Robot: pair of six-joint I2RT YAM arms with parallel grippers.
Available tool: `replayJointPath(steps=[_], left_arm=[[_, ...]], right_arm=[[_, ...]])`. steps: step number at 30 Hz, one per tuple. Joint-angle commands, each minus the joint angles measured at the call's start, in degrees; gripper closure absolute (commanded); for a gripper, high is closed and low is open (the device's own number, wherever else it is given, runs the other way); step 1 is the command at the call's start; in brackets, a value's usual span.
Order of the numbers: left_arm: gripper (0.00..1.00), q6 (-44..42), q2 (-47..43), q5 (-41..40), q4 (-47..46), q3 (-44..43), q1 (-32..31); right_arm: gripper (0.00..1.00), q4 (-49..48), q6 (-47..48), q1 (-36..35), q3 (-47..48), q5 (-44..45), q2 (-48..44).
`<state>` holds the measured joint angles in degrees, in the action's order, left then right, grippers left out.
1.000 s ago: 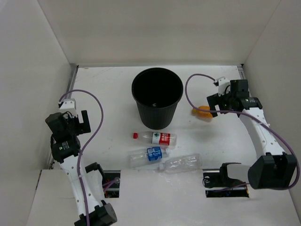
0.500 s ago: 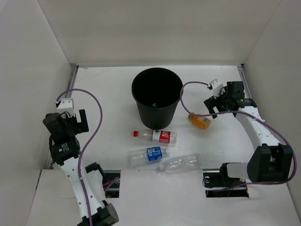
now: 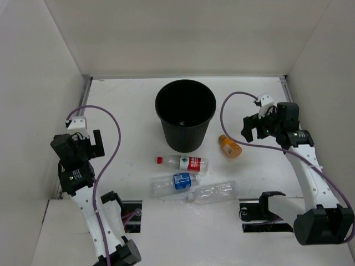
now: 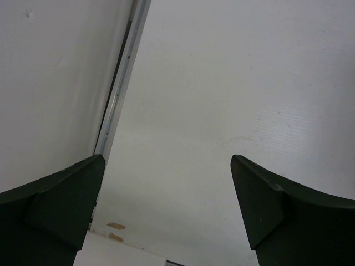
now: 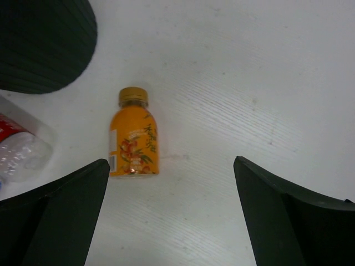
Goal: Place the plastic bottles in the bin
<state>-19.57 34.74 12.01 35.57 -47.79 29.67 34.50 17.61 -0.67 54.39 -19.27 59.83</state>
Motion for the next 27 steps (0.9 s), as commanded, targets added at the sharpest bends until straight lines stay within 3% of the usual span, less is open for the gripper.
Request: replayJointPath(steps=[1,7,12,18,27], left_arm=[[0.00,-0.5,0.1,0.7,0.1,-2.0,-0.4],[0.00,-0.3,0.4,1.1,0.4,-1.4,-0.8],[0.00,-0.6,0.7,1.0,0.5,-1.9,-1.3],[0.00,-0.6,0.3,1.1,0.5,-1.9,-1.5],[0.00,-1.3,-1.1,1.1,2.0,-2.8,-1.5]], right_arm=[[0.00,1.9,-6.4,-0.8,0.1,-6.0,-2.7],[0.00,3.6,-13.6,-2.4,-0.7,-6.5,-3.3],[0.00,4.4,-13.6,-5.9,-4.3,-5.4,-2.1],[0.00,-2.3,-10.6,-11.4,-9.8,1.6,-1.3],[0.00,-7.0,-7.7,-12.7,-8.3,6.9,7.5]])
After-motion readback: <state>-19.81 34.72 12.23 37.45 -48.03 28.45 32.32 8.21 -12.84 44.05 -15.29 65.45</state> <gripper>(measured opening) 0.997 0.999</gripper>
